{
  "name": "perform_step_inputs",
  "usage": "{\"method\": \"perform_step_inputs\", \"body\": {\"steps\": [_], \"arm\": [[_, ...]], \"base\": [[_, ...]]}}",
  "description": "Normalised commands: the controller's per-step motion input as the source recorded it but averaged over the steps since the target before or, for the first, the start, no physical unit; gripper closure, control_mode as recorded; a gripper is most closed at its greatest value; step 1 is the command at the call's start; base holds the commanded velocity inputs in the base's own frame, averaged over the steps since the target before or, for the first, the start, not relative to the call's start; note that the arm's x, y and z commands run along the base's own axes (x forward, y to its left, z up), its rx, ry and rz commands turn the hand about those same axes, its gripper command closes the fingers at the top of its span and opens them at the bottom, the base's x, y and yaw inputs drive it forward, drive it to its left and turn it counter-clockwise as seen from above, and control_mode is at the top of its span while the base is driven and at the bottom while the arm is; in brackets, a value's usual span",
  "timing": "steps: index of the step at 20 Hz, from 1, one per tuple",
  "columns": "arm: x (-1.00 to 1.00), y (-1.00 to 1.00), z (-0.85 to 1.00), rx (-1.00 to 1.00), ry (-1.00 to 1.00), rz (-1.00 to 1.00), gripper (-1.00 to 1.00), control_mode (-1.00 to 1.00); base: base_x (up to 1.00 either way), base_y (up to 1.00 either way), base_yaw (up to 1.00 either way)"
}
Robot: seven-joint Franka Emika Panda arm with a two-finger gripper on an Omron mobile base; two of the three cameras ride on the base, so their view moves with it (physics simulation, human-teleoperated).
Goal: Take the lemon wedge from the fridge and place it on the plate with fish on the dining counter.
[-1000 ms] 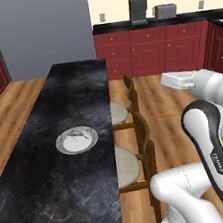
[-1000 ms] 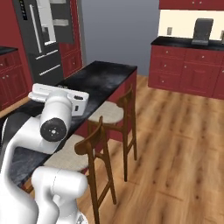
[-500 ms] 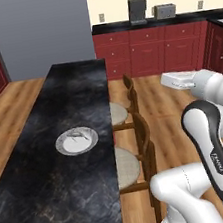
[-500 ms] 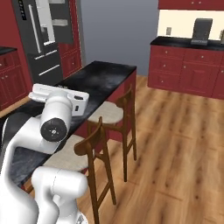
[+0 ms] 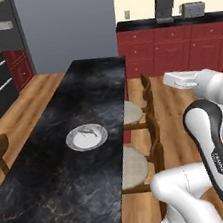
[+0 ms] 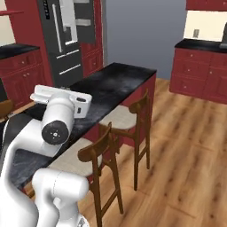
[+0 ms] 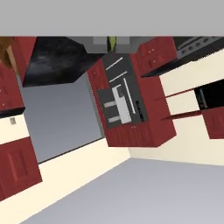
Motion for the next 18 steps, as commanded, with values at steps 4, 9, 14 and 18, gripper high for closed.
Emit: {"method": "perform_step_inputs", "body": {"steps": [4,9,14,18], "arm": [[0.0,0.0,0.0,0.0,0.0,0.0,1.0,1.0],[0.0,0.0,0.0,0.0,0.0,0.0,1.0,1.0],[0.0,0.0,0.0,0.0,0.0,0.0,1.0,1.0],[0.75,0.11,-0.11,-0.07,0.22,0.17,1.0,-1.0]], "base": [[-0.35,-0.01,0.77],[-0.05,-0.05,0.49],[0.99,0.19,0.01],[0.25,0.07,0.0]]}}
